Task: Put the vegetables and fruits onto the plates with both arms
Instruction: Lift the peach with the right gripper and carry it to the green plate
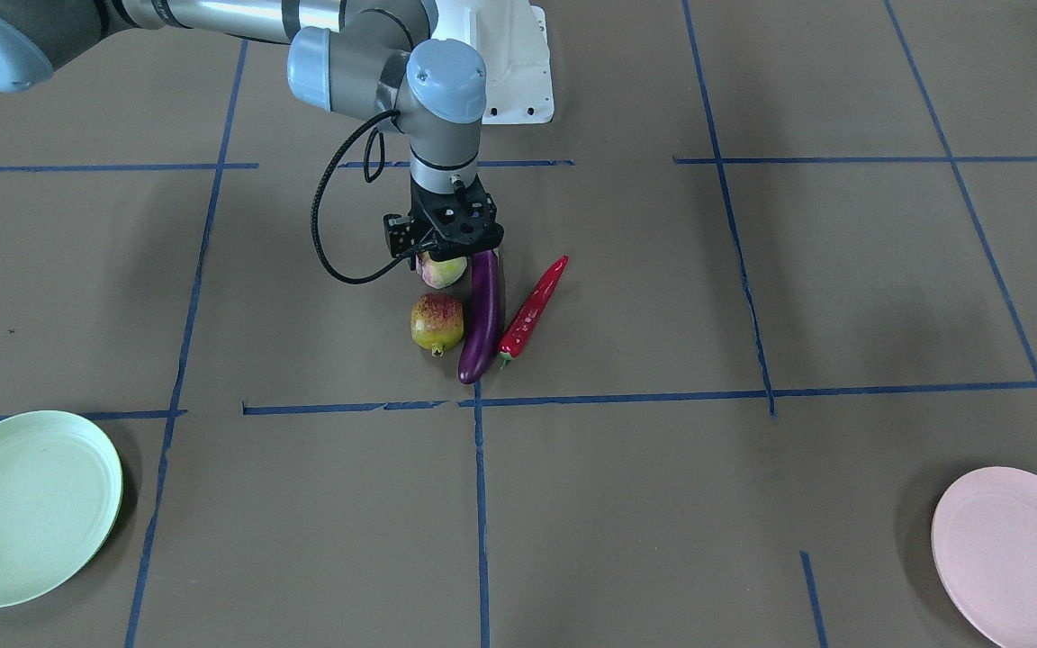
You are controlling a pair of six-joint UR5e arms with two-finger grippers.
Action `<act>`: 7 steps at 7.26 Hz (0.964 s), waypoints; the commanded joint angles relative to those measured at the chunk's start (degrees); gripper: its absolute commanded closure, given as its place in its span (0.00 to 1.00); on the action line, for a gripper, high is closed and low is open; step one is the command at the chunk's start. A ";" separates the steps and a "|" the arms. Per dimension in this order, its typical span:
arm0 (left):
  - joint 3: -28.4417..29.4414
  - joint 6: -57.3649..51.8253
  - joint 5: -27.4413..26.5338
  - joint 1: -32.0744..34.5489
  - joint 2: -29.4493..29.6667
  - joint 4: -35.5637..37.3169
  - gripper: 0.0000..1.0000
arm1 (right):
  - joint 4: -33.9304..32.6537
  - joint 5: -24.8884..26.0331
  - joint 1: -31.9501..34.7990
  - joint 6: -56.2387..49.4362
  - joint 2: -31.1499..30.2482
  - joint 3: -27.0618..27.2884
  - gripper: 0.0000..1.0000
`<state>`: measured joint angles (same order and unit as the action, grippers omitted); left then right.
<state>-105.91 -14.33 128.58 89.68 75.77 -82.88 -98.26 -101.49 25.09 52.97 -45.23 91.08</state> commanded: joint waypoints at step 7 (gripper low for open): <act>0.00 0.00 0.09 -1.70 -0.01 0.09 0.00 | -10.28 -18.37 30.41 -26.08 -7.14 2.39 0.97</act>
<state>-105.91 -14.33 128.64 88.12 75.76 -82.80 -108.80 -117.55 49.95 36.37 -50.91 97.88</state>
